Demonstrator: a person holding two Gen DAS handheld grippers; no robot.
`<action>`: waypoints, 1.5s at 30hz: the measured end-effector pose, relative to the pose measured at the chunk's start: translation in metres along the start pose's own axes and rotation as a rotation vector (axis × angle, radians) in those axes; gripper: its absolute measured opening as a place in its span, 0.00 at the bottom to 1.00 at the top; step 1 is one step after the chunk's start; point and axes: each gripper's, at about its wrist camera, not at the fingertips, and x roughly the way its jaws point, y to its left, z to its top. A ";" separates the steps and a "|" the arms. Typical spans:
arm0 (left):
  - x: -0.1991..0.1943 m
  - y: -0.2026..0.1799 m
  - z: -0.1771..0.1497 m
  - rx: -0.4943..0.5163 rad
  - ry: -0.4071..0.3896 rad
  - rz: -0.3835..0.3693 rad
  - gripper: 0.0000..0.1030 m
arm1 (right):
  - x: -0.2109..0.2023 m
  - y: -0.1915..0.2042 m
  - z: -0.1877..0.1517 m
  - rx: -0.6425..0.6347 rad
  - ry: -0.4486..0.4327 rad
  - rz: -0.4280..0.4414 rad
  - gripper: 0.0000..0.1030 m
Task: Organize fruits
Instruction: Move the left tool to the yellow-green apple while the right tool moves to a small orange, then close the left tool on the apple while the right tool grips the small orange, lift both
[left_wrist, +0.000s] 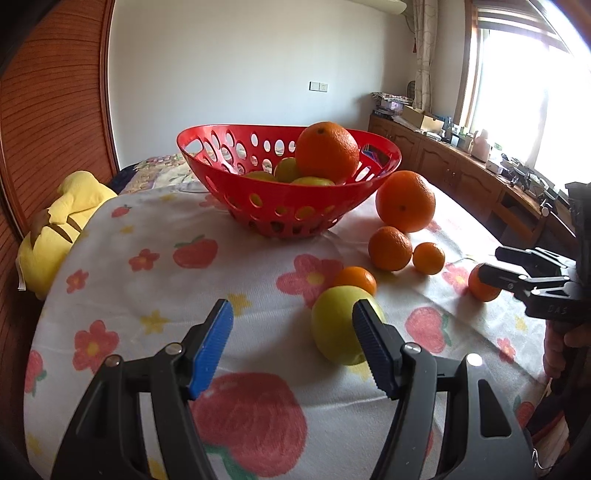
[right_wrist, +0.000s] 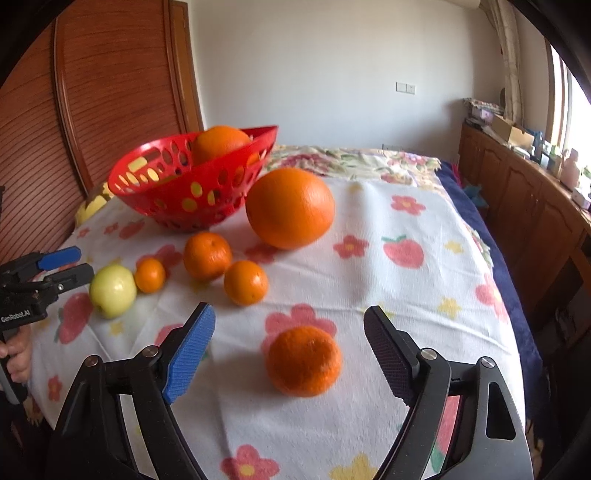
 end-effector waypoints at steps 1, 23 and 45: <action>0.000 -0.001 -0.001 0.001 -0.004 0.001 0.66 | 0.003 -0.001 -0.002 -0.002 0.016 0.001 0.79; 0.001 -0.016 -0.005 0.018 -0.027 -0.024 0.66 | 0.018 -0.004 -0.014 -0.004 0.085 -0.017 0.45; 0.010 -0.034 -0.002 0.024 0.019 -0.061 0.66 | 0.015 0.034 -0.022 -0.053 0.063 0.073 0.45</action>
